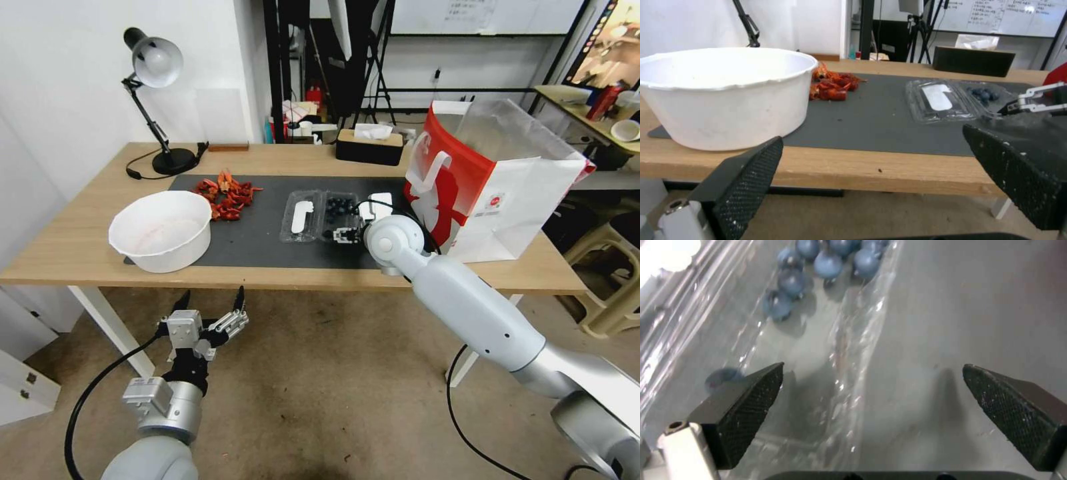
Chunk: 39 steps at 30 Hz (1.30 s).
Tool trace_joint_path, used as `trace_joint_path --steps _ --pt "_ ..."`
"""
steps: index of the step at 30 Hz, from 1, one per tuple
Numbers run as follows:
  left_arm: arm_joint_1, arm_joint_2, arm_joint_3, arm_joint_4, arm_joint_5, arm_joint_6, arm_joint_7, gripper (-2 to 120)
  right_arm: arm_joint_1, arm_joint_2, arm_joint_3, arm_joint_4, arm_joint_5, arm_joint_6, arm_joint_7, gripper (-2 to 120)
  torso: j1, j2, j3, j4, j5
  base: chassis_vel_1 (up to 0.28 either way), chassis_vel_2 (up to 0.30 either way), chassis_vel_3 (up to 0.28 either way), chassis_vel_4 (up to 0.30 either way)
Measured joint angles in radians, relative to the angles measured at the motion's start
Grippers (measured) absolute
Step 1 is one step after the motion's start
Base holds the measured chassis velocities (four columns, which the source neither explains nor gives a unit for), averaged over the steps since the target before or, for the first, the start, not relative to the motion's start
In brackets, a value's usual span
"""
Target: Close the takeout container lid, then place the container into the takeout bag.
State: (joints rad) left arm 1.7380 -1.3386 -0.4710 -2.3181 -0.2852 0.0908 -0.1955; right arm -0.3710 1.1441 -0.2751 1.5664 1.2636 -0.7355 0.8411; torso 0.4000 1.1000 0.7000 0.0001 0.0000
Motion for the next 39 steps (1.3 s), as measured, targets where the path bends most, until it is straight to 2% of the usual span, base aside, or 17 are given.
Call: trace_joint_path --steps 8,11,14,15,19,23,24,25,31,34,39 --pt "0.002 -0.001 0.001 -0.005 -0.001 0.0 0.0 100 -0.019 -0.009 0.041 0.032 -0.184 0.005 -0.128 100 0.0 0.0 0.0 0.0 0.0 0.0 0.0 0.0 0.0" --pt "0.002 -0.001 0.001 -0.007 -0.002 0.0 -0.001 100 -0.042 -0.023 0.058 0.061 -0.24 0.043 -0.182 100 0.0 0.0 0.0 -0.0001 -0.0001 0.0 0.0 0.0 0.0" --pt "0.003 -0.001 0.001 -0.008 -0.002 -0.003 -0.002 100 -0.089 -0.044 0.075 0.098 -0.316 0.14 -0.259 100 0.0 0.0 0.0 -0.0001 0.0001 0.0 0.0 0.0 0.0" --pt "0.003 -0.001 0.001 -0.008 -0.002 -0.003 -0.002 100 -0.089 -0.044 0.075 0.098 -0.316 0.14 -0.259 100 0.0 0.0 0.0 -0.0001 0.0001 0.0 0.0 0.0 0.0" --pt "0.006 -0.001 0.001 -0.012 -0.006 -0.01 0.0 100 -0.167 -0.066 0.113 0.156 -0.421 0.276 -0.324 100 0.0 0.0 0.0 -0.0002 0.0001 0.0 0.0 0.0 0.0" --pt "0.007 -0.001 0.001 -0.013 -0.007 -0.012 0.002 100 -0.19 -0.071 0.127 0.174 -0.446 0.307 -0.337 100 0.0 0.0 0.0 -0.0001 0.0001 0.0 0.0 0.0 0.0" --pt "0.009 -0.001 0.001 -0.016 -0.008 -0.015 0.005 100 -0.241 -0.079 0.163 0.208 -0.502 0.373 -0.367 100 0.0 0.0 0.0 0.0 0.0002 0.0 0.0 0.0 0.0" --pt "0.01 -0.002 0.001 -0.017 -0.008 -0.015 0.006 100 -0.263 -0.083 0.179 0.221 -0.525 0.397 -0.38 100 0.0 0.0 0.0 0.0 0.0 0.0 0.0 0.0 0.0" --pt "0.011 -0.001 0.001 -0.018 -0.008 -0.017 0.007 100 -0.333 -0.093 0.223 0.259 -0.591 0.466 -0.42 100 0.0 0.0 0.0 0.0 0.0002 0.0 0.0 0.0 0.0" --pt "0.011 0.003 0.002 -0.018 -0.01 -0.019 0.01 100 -0.515 -0.112 0.333 0.343 -0.689 0.562 -0.486 100 0.0 0.0 0.0 -0.0004 0.0003 0.0 0.0 0.0 0.0" --pt "0.007 0.004 0.006 -0.017 -0.014 -0.019 0.011 100 -0.661 -0.121 0.424 0.421 -0.719 0.614 -0.547 100 0.0 0.0 0.0 -0.0003 0.0001 0.0 0.0 0.0 0.0"
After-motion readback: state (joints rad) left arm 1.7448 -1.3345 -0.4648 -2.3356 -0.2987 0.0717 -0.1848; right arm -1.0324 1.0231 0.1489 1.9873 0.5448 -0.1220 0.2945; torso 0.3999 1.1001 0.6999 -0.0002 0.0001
